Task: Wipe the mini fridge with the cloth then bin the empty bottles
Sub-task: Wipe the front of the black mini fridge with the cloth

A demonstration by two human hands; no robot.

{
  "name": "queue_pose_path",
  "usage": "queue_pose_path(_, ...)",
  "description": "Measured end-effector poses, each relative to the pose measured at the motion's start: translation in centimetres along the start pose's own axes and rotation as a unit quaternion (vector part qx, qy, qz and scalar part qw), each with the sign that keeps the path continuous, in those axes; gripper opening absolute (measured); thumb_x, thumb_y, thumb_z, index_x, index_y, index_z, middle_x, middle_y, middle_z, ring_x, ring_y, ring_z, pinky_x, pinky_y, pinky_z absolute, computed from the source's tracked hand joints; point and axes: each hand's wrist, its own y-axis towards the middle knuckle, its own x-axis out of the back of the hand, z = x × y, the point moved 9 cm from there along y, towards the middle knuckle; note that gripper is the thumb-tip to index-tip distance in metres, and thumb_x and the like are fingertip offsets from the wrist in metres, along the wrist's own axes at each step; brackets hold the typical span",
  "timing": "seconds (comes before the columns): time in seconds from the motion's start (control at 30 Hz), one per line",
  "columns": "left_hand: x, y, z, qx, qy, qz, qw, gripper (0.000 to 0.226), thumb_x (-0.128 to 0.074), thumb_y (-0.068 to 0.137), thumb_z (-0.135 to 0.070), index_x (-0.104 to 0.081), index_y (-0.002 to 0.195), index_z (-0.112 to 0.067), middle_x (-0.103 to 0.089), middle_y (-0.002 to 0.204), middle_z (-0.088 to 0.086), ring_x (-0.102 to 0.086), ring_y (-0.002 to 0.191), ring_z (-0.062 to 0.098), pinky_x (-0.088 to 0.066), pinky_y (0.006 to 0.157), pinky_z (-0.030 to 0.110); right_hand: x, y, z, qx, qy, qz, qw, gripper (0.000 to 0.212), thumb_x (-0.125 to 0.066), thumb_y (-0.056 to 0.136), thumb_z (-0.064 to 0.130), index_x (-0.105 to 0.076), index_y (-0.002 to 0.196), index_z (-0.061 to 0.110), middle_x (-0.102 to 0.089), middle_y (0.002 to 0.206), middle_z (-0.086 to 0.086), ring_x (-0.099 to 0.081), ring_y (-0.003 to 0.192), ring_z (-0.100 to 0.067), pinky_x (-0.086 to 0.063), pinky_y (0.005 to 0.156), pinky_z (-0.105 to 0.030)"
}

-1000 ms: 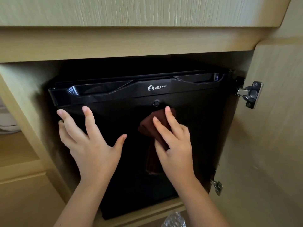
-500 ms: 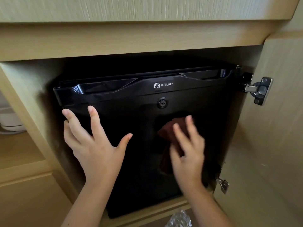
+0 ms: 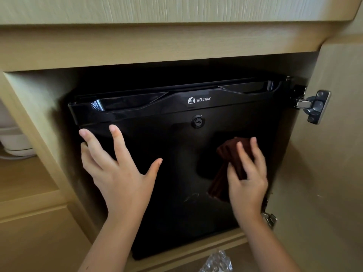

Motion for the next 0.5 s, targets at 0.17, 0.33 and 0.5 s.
queue_pose_path(0.17, 0.0, 0.0, 0.0, -0.002, -0.003, -0.004, 1.0, 0.1, -0.072, 0.066, -0.05, -0.022, 0.141, -0.006, -0.008, 0.143, 0.038, -0.022, 0.122, 0.059, -0.033, 0.09, 0.066, -6.1, -5.8, 6.0, 0.126, -0.016, 0.131, 0.983, 0.049, -0.056, 0.077, 0.01, -0.056, 0.123, 0.025, -0.04, 0.142, -0.004, -0.041, 0.105, -0.016, -0.032, 0.098, -0.015)
queue_pose_path(0.33, 0.2, -0.1, 0.1, -0.004, -0.003, -0.004, 1.0, 0.099, -0.072, 0.067, -0.049, -0.023, 0.141, -0.006, -0.008, 0.143, 0.037, -0.023, 0.121, 0.058, -0.035, 0.088, 0.066, -5.0, -4.7, 4.7, 0.146, 0.001, 0.163, 0.976, 0.049, -0.058, 0.077, 0.006, -0.056, 0.124, 0.022, -0.039, 0.143, -0.005, -0.045, 0.109, -0.018, -0.033, 0.101, -0.021)
queue_pose_path(0.5, 0.2, -0.2, 0.0, -0.001, -0.005, -0.013, 1.0, 0.098, -0.074, 0.066, -0.047, -0.025, 0.141, -0.005, -0.01, 0.143, 0.037, -0.023, 0.123, 0.058, -0.031, 0.094, 0.064, -0.2, 0.2, -0.7, 0.003, 0.011, 0.034, 0.999, 0.055, -0.065, 0.077, -0.008, -0.052, 0.124, 0.017, -0.037, 0.142, -0.003, -0.037, 0.126, -0.009, -0.026, 0.105, -0.013)
